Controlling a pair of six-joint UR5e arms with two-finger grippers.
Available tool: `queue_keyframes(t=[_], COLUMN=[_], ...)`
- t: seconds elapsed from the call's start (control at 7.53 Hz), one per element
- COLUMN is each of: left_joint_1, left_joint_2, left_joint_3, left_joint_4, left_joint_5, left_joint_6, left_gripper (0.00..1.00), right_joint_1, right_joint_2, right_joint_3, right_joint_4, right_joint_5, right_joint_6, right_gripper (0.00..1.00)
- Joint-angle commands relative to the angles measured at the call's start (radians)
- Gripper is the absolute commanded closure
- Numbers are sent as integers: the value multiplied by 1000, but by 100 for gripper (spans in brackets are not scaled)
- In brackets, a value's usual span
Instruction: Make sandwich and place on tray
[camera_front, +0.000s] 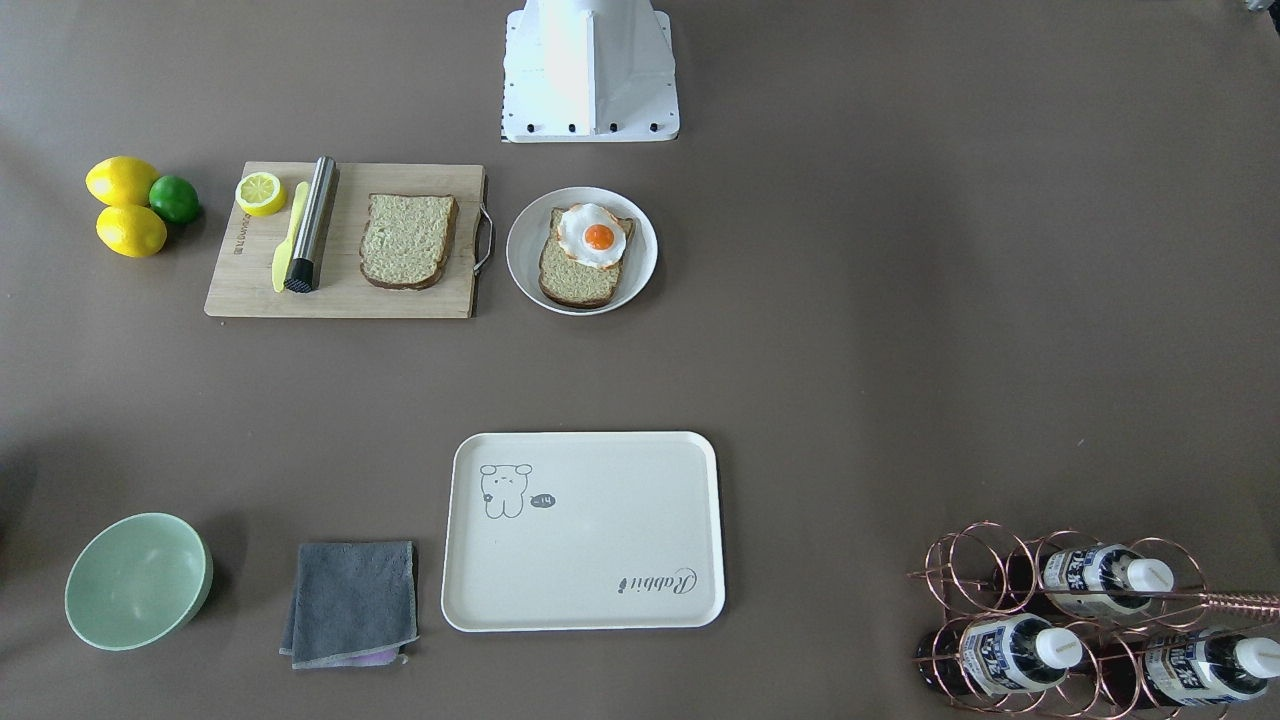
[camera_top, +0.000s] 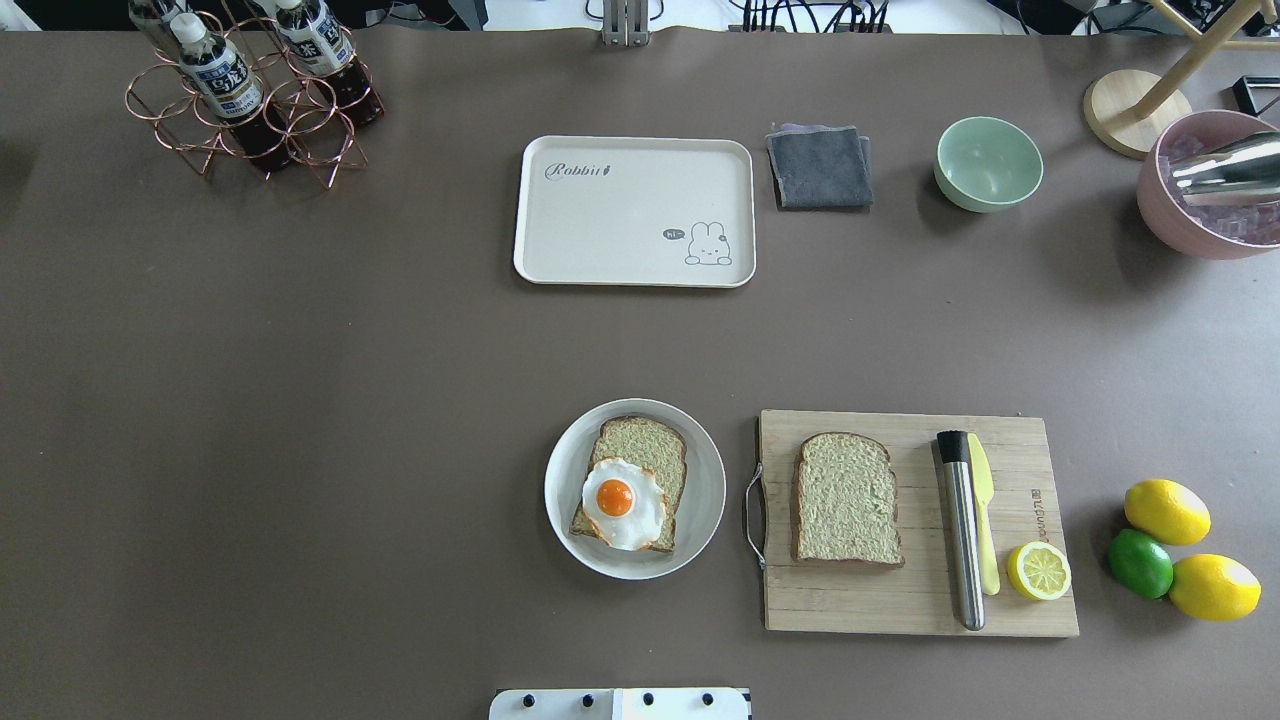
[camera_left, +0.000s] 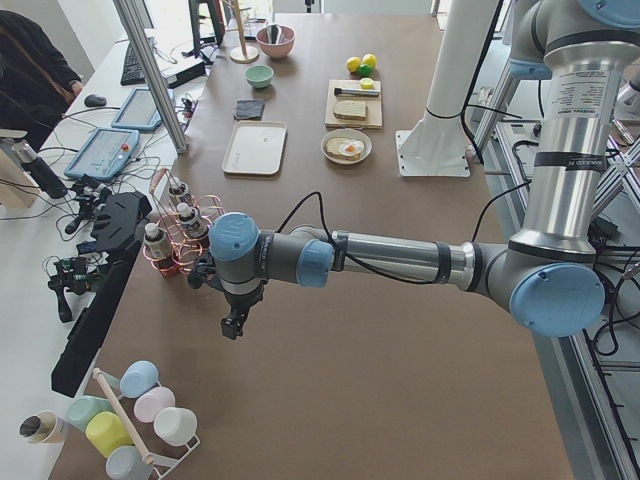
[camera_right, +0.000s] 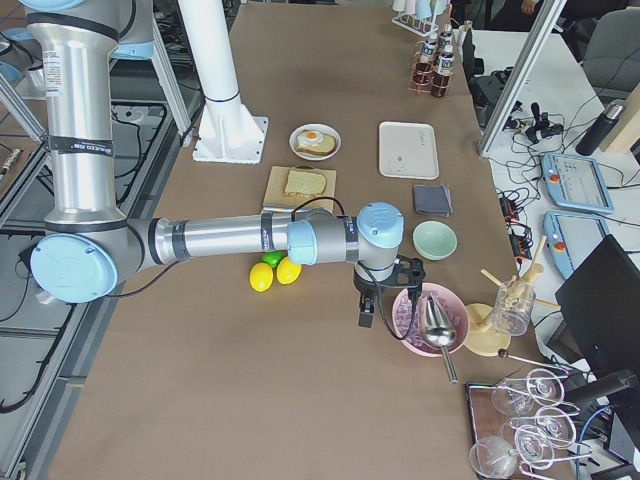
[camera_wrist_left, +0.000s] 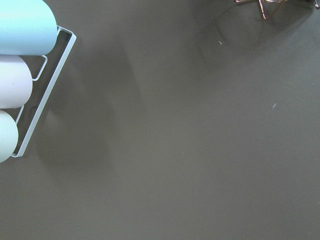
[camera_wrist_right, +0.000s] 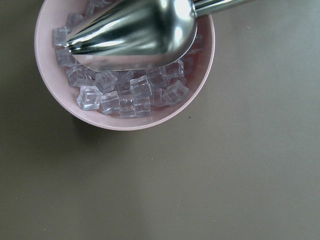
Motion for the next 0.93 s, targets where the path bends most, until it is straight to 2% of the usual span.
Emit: queue_keyframes(t=[0.0,0.8], left_joint_1=[0,0], left_joint_2=[1,-3], left_joint_3=[0,0], left_joint_4=[0,0], left_joint_5=[0,0], left_joint_6=[-1,-1], left_gripper=[2,2], right_joint_1=[0,0], right_joint_2=[0,-9], right_joint_3=[0,2], right_joint_4=[0,2], right_joint_5=[4,2], right_joint_6=[-1,-5], right_gripper=[0,0])
